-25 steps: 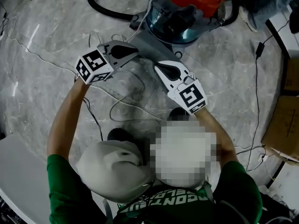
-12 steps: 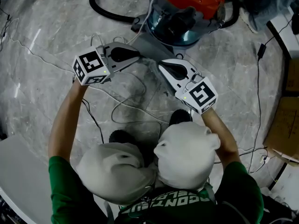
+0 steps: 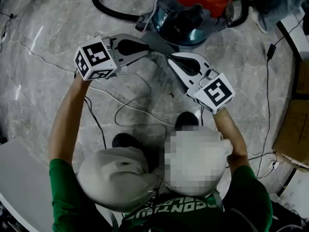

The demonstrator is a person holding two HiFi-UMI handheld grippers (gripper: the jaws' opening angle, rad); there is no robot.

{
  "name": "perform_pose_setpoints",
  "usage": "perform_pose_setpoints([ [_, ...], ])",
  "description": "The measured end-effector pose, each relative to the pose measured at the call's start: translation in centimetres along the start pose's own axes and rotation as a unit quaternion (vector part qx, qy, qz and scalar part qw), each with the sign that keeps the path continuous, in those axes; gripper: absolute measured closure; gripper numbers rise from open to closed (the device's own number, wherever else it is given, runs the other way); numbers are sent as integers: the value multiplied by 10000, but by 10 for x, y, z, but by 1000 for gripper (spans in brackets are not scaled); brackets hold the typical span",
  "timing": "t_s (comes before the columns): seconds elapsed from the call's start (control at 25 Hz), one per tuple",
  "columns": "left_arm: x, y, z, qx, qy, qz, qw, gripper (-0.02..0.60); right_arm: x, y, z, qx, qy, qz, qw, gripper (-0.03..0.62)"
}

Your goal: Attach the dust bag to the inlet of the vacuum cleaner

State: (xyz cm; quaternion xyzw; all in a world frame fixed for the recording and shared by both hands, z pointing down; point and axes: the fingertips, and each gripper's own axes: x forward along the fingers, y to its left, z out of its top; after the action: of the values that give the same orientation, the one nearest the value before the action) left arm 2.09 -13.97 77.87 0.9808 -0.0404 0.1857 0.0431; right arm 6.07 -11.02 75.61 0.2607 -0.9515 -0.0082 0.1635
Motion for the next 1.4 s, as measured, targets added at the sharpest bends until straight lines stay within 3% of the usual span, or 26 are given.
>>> perform_pose_setpoints([
  [0.24, -2, 8, 29, 440, 97, 48, 9990, 561, -10, -15, 20, 164, -201, -185, 9995, 580],
  [0.8, -18, 36, 93, 900, 0, 403, 9951, 563, -18, -50, 68, 513, -717, -799, 9929, 580],
  [1.4, 4, 56, 106, 1024, -66, 689, 9923, 561, -25, -74, 60, 757, -892, -1153, 9864, 580],
])
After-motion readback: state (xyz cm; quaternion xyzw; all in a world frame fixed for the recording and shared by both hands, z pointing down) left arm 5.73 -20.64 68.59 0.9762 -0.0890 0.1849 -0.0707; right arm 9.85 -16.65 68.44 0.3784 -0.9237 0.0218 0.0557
